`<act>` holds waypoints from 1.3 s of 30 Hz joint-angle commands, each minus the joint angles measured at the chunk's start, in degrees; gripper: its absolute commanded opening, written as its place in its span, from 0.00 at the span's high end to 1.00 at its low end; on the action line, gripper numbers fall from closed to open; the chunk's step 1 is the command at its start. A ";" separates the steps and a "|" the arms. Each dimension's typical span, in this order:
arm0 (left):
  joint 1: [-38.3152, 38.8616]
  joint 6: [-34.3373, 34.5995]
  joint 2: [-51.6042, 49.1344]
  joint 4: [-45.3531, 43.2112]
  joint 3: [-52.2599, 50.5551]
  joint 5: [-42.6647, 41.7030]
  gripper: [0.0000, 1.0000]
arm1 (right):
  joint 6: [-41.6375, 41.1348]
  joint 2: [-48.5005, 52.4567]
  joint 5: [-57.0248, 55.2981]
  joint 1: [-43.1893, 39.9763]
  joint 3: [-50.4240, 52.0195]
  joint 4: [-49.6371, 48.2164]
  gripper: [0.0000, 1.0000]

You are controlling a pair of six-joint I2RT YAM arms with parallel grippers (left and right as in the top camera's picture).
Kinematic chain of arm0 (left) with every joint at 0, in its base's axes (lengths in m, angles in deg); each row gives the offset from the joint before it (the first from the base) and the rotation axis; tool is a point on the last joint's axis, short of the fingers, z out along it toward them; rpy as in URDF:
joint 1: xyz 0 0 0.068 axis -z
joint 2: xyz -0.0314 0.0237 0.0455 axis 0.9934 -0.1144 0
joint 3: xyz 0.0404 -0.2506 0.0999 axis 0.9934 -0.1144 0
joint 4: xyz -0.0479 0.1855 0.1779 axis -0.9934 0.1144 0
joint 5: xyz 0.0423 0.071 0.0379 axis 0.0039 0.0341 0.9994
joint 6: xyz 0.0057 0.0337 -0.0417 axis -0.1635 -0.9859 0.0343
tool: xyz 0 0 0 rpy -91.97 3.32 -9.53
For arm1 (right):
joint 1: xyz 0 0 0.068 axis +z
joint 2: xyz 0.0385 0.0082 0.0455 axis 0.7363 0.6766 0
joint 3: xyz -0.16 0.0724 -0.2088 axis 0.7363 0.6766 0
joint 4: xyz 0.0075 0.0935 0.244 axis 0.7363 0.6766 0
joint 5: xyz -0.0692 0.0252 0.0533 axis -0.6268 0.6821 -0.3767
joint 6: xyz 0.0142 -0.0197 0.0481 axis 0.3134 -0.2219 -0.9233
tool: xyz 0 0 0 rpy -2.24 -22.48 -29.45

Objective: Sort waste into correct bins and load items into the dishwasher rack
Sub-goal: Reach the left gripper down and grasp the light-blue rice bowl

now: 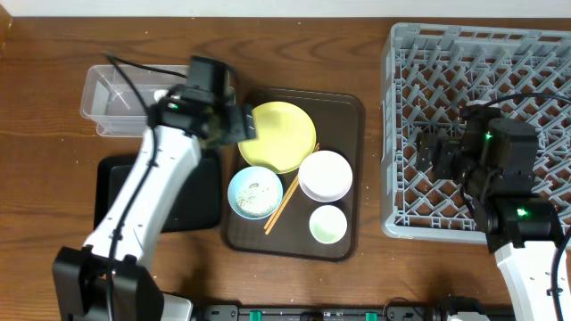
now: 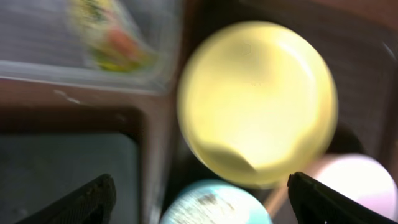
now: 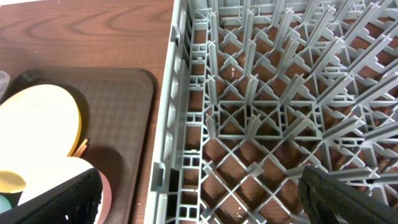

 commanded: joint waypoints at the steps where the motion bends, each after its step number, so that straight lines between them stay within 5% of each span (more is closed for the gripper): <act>1: 4.74 1.62 0.35 0.66 -1.09 -0.37 0.09 | -0.46 0.00 0.26 0.33 -1.11 -0.20 0.01; 12: 13.77 7.43 -1.51 -0.68 -8.72 -0.35 0.14 | -0.46 0.00 0.26 0.33 -1.11 -0.59 0.01; 29: 19.89 8.90 -10.73 -4.87 -12.39 -0.39 0.47 | -0.46 0.00 0.26 0.33 -1.11 -0.55 0.01; 39: 20.81 8.83 -11.06 -5.33 -12.35 0.81 0.77 | -0.46 0.00 0.26 0.33 -1.11 0.28 0.01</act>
